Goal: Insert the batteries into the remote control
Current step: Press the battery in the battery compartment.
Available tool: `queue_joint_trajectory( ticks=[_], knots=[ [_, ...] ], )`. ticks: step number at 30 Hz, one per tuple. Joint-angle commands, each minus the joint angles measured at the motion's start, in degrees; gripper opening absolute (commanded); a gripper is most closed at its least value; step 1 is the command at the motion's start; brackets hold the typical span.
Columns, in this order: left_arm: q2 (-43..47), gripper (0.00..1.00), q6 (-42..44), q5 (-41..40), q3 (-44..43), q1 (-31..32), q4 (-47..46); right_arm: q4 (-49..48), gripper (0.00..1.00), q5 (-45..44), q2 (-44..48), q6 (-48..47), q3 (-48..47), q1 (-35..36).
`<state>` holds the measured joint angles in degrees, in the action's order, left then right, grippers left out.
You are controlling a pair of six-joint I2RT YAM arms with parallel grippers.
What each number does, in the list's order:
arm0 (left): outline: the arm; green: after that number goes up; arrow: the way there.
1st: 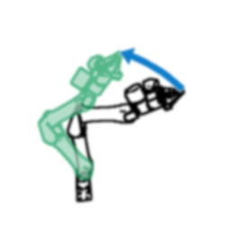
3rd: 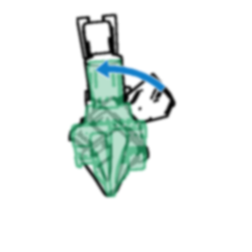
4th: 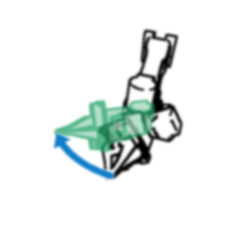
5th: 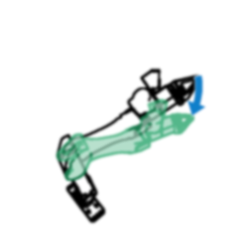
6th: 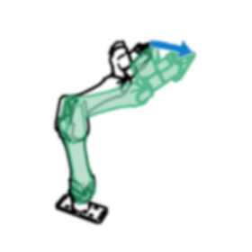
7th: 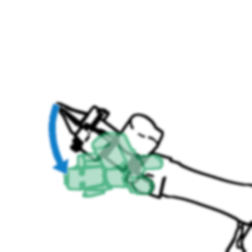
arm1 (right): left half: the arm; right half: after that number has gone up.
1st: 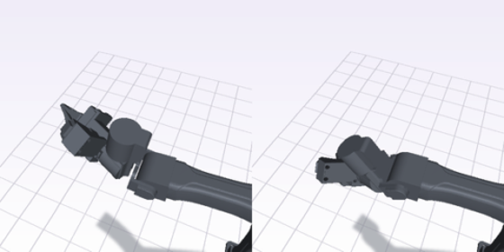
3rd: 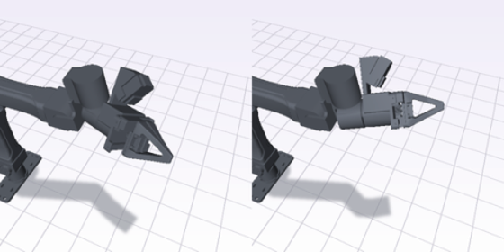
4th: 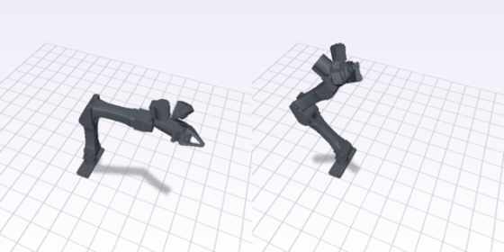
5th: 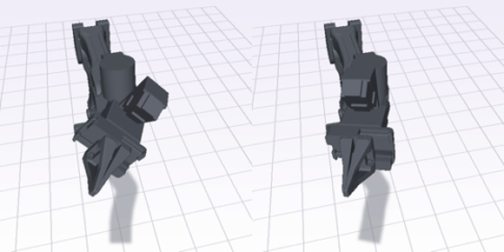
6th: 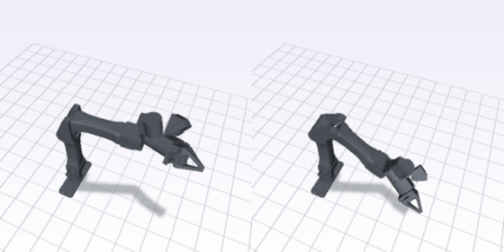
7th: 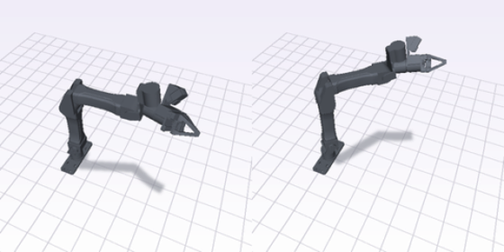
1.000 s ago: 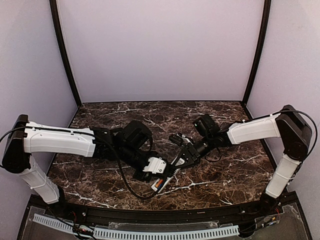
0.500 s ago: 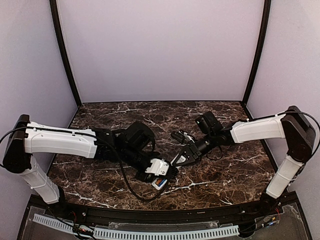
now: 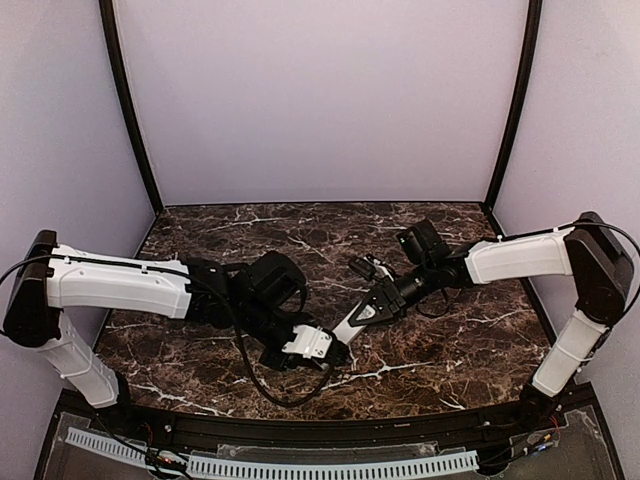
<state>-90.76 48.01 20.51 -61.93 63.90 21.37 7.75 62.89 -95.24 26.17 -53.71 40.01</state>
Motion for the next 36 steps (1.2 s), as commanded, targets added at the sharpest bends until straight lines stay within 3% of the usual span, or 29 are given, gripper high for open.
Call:
queue_joint_trajectory(
  ticks=[1, 5, 7, 9, 14, 20, 24, 36],
  knots=[
    [5.24, 0.19, -4.18, 1.20, 1.49, -1.67, -1.98, -2.22, 0.00, 0.95, -0.08, -0.33, -0.64, -0.12],
    [9.76, 0.35, -13.14, 1.08, 3.54, -5.18, -11.52, -2.33, 0.00, -1.60, -0.06, -0.06, -0.06, -2.61],
    [11.38, 0.47, -17.33, 0.29, 4.28, -7.37, -14.18, -2.39, 0.00, -2.44, 0.71, -0.30, 0.29, -3.95],
    [11.76, 0.52, -20.71, -3.26, 3.94, -8.33, -14.51, -2.32, 0.00, -3.02, 1.39, -0.40, 0.12, -4.40],
    [7.04, 0.53, -27.76, -7.97, 1.82, -8.51, -14.99, -3.10, 0.00, -4.00, 3.56, -1.15, -0.10, -4.16],
    [4.53, 0.56, -51.99, -4.81, 1.41, -11.92, -23.26, -6.21, 0.00, -12.19, 9.34, -1.48, 2.60, -3.83],
    [5.13, 0.61, -61.63, -4.30, 4.64, -12.19, -31.77, -7.41, 0.00, -17.56, 11.72, -1.19, 2.91, -3.29],
    [0.36, 0.63, -65.88, 3.14, 4.49, -12.60, -34.14, -8.30, 0.00, -20.26, 13.86, -0.71, 3.01, -2.65]
  ],
)
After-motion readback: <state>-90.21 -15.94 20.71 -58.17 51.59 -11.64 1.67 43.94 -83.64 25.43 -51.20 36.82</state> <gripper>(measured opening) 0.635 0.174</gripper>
